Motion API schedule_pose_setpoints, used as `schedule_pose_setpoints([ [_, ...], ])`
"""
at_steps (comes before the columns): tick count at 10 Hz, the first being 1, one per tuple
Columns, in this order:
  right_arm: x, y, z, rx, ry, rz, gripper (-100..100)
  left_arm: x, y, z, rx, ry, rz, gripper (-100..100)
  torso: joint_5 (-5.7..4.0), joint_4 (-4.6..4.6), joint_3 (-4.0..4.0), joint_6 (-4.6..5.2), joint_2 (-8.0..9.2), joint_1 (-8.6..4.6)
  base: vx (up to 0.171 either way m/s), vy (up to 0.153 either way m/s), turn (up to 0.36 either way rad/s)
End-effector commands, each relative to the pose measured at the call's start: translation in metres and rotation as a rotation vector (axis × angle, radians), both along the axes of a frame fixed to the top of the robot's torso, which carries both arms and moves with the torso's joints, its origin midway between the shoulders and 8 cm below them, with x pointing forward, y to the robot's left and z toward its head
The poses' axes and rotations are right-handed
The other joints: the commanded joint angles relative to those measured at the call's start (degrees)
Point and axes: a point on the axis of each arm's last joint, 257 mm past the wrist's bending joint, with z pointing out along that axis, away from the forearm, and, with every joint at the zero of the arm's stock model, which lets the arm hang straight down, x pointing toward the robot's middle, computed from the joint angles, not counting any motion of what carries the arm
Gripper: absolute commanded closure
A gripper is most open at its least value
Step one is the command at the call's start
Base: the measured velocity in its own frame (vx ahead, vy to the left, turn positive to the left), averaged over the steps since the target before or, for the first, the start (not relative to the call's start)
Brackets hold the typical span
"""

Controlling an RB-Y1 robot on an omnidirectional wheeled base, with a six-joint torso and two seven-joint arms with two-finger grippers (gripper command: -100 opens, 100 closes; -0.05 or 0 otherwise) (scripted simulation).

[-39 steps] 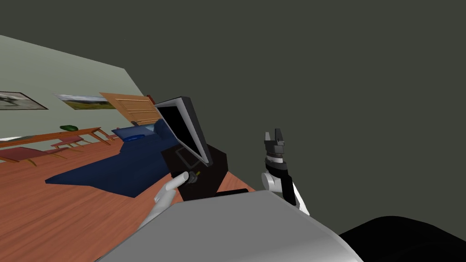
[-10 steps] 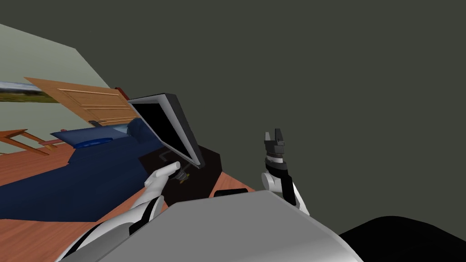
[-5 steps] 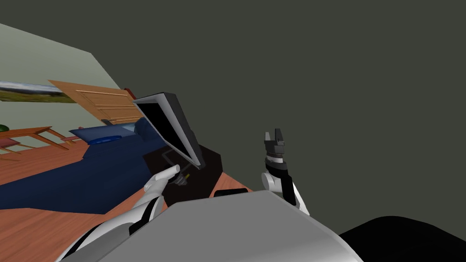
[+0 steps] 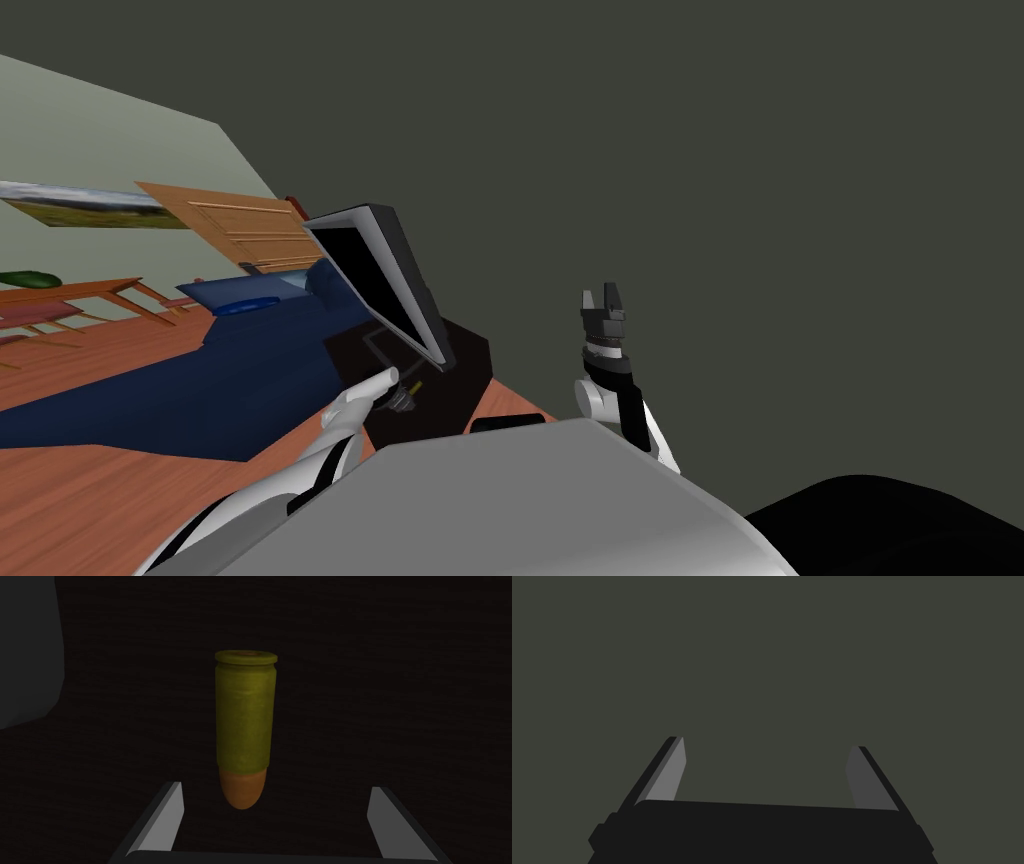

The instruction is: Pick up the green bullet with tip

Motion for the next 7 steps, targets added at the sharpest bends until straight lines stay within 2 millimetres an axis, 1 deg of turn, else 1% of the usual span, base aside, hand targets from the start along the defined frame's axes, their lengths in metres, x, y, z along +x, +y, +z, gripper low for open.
schedule_pose_setpoints([
  [1, 0.0, 0.0, 0.0, 0.0, 0.0, 0.0, 0, -0.005, -0.0071, -0.0108, -0.006, -0.004, 0.0, -100, 0.0, 0.0, 0.0, 0.0, 0.0, 0.0, 0.009, 0.07, 0.047],
  [2, 0.0, 0.0, 0.0, 0.0, 0.0, 0.0, 0, -0.0042, -0.0026, -0.0067, -0.005, -0.001, 0.0, -100, 0.01, 0.0, 0.01, -0.01, 0.01, 0.03, 0.003, 0.031, 0.007],
  [3, 0.0, 0.0, 0.0, 0.0, 0.0, 0.0, 0, -0.0043, -0.0025, -0.0074, -0.003, -0.003, 0.0, 100, -0.02, 0.01, 0.02, 0.02, 0.03, -0.1, 0.001, 0.006, -0.003],
  [7, 0.0, 0.0, 0.0, 0.0, 0.0, 0.0, 0, -0.0043, -0.0018, -0.0069, -0.003, -0.002, 0.0, 100, 0.13, -0.06, -0.1, 0.08, -0.13, -0.03, 0.0, 0.002, 0.002],
])
